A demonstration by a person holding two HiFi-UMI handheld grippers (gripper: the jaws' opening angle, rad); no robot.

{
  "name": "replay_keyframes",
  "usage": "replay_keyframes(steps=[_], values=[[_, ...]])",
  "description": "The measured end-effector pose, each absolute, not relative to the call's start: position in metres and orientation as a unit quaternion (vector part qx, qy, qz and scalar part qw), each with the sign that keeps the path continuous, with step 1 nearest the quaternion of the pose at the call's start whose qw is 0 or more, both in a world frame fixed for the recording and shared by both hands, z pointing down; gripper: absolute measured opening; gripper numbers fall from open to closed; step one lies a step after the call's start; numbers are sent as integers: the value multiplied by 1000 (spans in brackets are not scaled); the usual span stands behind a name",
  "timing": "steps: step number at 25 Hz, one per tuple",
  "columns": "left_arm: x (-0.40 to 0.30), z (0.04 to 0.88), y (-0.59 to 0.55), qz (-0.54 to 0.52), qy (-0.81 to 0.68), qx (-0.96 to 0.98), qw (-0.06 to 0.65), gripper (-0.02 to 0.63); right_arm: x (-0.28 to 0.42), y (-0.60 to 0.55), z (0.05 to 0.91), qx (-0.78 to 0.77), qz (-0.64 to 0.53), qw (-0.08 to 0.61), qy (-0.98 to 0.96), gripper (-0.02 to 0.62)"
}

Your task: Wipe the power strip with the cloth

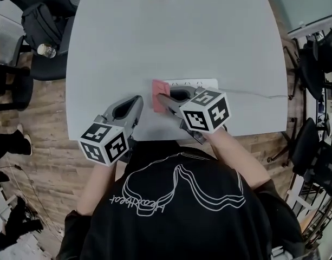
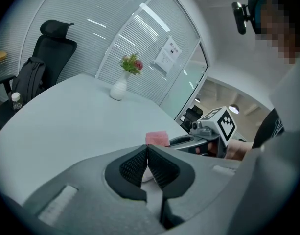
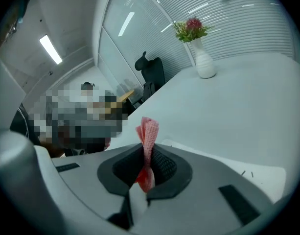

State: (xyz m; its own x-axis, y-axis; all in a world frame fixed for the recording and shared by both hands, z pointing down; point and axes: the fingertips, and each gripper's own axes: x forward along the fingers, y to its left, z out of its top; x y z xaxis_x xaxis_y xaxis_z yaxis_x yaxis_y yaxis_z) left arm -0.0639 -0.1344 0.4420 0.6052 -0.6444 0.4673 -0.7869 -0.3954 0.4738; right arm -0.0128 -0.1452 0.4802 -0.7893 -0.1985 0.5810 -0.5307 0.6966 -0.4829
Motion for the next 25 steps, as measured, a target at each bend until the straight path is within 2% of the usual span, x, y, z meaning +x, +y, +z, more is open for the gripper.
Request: replay_keyframes(steps=[17,25], values=[[-67,458,-138,107,-424,828,351,14,-15,-154,517,239,298,346,-857,41],[-68,459,-140,103,-422,829,352,14,-15,-156,520,241,279,365,-855,44]])
